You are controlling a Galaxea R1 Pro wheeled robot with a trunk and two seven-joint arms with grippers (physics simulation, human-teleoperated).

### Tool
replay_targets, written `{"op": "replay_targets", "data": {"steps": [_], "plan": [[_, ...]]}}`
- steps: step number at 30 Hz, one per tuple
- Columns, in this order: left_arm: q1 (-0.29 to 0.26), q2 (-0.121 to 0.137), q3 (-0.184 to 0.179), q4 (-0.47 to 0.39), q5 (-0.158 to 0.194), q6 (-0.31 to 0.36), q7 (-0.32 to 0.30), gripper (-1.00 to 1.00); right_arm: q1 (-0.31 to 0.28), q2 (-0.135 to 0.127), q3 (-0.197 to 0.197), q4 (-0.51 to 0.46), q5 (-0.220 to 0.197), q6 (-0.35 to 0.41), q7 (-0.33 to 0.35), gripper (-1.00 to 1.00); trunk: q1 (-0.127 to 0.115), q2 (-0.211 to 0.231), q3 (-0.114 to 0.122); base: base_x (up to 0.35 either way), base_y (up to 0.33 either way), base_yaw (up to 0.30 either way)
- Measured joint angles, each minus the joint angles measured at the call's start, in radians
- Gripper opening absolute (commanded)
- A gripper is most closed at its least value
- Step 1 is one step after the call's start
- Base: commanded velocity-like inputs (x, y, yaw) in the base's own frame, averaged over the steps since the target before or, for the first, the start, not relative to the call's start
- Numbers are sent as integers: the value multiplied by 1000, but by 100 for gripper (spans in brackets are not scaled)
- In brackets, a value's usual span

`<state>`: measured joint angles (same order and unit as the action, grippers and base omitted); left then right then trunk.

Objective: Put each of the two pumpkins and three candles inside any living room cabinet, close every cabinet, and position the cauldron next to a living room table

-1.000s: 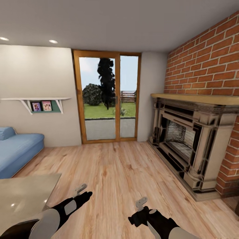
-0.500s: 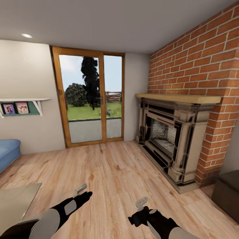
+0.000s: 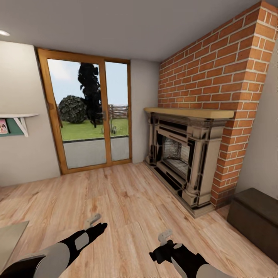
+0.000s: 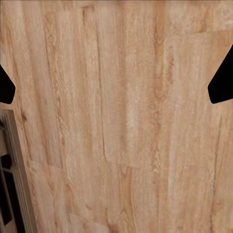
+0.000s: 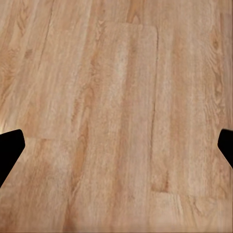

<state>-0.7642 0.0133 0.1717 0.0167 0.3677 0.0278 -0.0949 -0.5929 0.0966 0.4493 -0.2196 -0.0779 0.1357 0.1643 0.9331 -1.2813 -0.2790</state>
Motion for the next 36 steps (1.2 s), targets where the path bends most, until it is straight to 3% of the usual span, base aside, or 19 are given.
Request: {"op": "replay_targets", "data": {"steps": [12,36], "plan": [[0,0,0,0,0,0,0,100,0,-1,-3,0,-2,0,-4,100,0,0,-9,0,0,-64],[0,-2,-2,0,-4,0,1,100,0,-6,-5,-2,-4,2,-5,100,-1,0,-9,215,202,-291]]}}
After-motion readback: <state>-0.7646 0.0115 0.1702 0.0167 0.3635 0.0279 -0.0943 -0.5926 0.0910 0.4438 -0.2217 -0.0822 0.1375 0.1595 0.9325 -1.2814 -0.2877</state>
